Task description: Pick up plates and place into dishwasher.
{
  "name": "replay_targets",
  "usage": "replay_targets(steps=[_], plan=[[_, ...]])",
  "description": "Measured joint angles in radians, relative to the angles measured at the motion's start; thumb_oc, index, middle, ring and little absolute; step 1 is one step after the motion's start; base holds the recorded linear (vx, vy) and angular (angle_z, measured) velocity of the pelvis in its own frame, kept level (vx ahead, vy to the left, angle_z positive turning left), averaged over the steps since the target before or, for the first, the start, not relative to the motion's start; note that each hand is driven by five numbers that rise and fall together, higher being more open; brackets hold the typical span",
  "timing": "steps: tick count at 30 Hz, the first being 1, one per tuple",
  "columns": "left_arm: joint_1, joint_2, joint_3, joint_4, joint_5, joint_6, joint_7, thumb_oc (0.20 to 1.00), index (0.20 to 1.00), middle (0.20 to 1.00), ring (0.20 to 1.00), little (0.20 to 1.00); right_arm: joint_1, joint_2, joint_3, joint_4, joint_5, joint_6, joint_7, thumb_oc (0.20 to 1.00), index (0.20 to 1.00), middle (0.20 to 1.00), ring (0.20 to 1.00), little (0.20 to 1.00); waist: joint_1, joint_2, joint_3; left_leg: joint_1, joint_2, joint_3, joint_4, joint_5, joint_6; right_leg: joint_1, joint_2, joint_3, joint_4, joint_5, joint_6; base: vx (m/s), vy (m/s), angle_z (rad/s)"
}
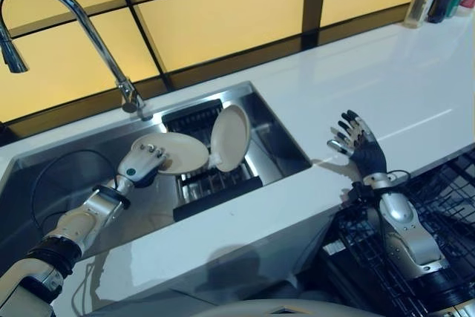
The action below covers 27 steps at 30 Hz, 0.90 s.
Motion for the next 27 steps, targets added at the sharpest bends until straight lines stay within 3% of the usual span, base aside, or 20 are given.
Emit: replay_targets(steps=[12, 20, 27], plan=[[0.019, 0.000, 0.015, 0.007, -0.073, 0.012, 0.013, 0.200, 0.200, 0.200, 0.200, 0.200, 0.022, 0.022, 0.000, 0.000, 0.000, 0.000, 0.009, 1.000, 1.000, 1.000, 1.000, 1.000, 0.010, -0.024, -0.024, 0.002, 0.001, 0.000, 0.000, 0.000, 0.000, 0.002, 0.000, -0.001, -0.001, 0.000, -0.001, -0.02, -0.013, 0.00], [0.086, -0.001, 0.141, 0.008, -0.162, 0.057, 0.127, 0.200, 0.200, 0.200, 0.200, 0.200, 0.022, 0.036, -0.001, 0.000, 0.000, 0.000, 0.007, 1.000, 1.000, 1.000, 1.000, 1.000, 0.028, -0.034, -0.046, 0.000, 0.003, -0.004, 0.000, 0.000, 0.000, 0.004, 0.000, -0.008, -0.005, 0.000, -0.001, -0.02, -0.027, 0.02], [0.094, -0.004, 0.183, 0.008, -0.216, 0.110, 0.174, 0.200, 0.200, 0.200, 0.200, 0.200, 0.027, 0.051, -0.003, 0.001, -0.001, 0.000, 0.008, 1.000, 1.000, 1.000, 1.000, 1.000, 0.050, -0.044, -0.063, -0.001, 0.004, -0.005, -0.001, 0.001, 0.000, 0.004, 0.000, -0.011, -0.005, -0.001, -0.001, 0.00, -0.003, 0.00]])
